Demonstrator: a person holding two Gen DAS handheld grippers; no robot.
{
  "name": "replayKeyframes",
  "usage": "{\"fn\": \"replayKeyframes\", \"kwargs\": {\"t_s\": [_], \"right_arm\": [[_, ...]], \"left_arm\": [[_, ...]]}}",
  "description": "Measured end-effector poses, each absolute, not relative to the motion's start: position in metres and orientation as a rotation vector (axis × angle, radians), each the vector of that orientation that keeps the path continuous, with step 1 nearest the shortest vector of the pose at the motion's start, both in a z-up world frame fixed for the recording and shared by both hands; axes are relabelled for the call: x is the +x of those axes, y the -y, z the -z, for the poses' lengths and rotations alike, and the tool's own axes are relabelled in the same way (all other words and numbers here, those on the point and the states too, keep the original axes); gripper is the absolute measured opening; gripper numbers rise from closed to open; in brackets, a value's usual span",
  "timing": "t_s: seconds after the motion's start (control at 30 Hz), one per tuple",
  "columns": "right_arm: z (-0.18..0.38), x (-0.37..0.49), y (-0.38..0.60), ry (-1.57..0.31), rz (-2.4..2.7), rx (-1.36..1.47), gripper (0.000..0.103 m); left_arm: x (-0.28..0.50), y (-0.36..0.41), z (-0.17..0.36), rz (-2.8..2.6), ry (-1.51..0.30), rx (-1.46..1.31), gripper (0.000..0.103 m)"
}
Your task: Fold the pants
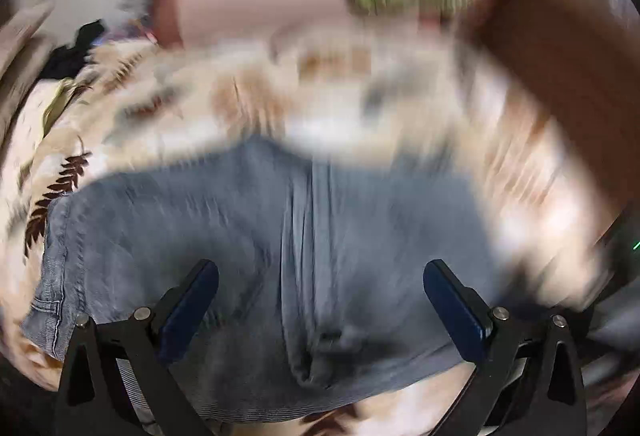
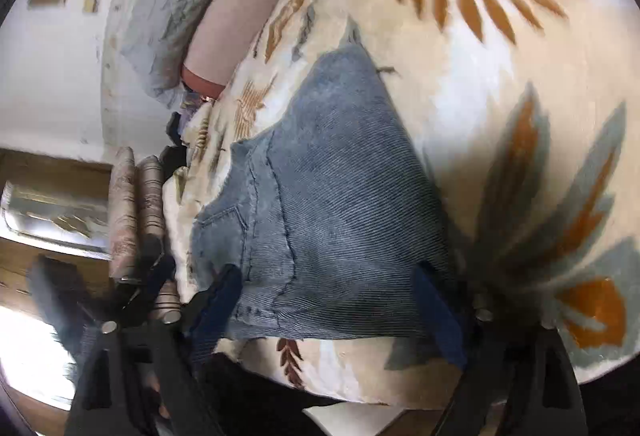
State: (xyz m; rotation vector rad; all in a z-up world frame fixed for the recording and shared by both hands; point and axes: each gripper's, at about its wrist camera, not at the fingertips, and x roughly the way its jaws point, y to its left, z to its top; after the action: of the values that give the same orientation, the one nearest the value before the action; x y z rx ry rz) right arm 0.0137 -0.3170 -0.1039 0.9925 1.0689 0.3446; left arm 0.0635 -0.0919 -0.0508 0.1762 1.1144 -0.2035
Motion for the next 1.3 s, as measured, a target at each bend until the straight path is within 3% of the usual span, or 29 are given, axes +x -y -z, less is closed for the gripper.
{"fn": "replayKeyframes", "kwargs": {"t_s": [0.07,0.3,0.37,0.47,0.77,0.93,0.97,1.13,1.3], "right_arm": [[0.090,0.020,0.319,-1.064,-0.355,0.969,0.088],[0.041,0.088,0.328,-0.953,-0.506,0.963,0.088],[0.054,0.115,0.322,-0.986,-0.535,0.951,0.088],[0.120,0.158,0.318,-1.156,-0.385,0.957,0.088],[0.063,0.069,0.319,-1.041,-0.480,0.956,0.088],[0.116,0.022,0.303,-1.163,-0.454,0.942,0.088],[0.119,0.015,0.310,-1.109,-0.454,0.998,0.087],[0.087,0.009,0.311,-1.055,-0.430,0.947,0.088],[0.114,-0.001,0.308,-1.115,-0.417,0.942,0.088]], "left_arm": [[0.059,0.091,0.084,0.189,-1.166,0.196,0.103],[0.053,0.092,0.082,0.191,-1.116,0.191,0.103],[0.054,0.089,0.081,0.193,-1.110,0.190,0.103],[0.050,0.089,0.080,0.195,-1.098,0.197,0.103],[0.049,0.085,0.076,0.215,-1.104,0.156,0.103],[0.054,0.083,0.069,0.212,-1.127,0.120,0.103],[0.054,0.082,0.064,0.212,-1.117,0.115,0.103],[0.048,0.075,0.034,0.201,-1.003,0.079,0.103],[0.055,0.079,0.078,0.165,-1.117,0.151,0.103]]}}
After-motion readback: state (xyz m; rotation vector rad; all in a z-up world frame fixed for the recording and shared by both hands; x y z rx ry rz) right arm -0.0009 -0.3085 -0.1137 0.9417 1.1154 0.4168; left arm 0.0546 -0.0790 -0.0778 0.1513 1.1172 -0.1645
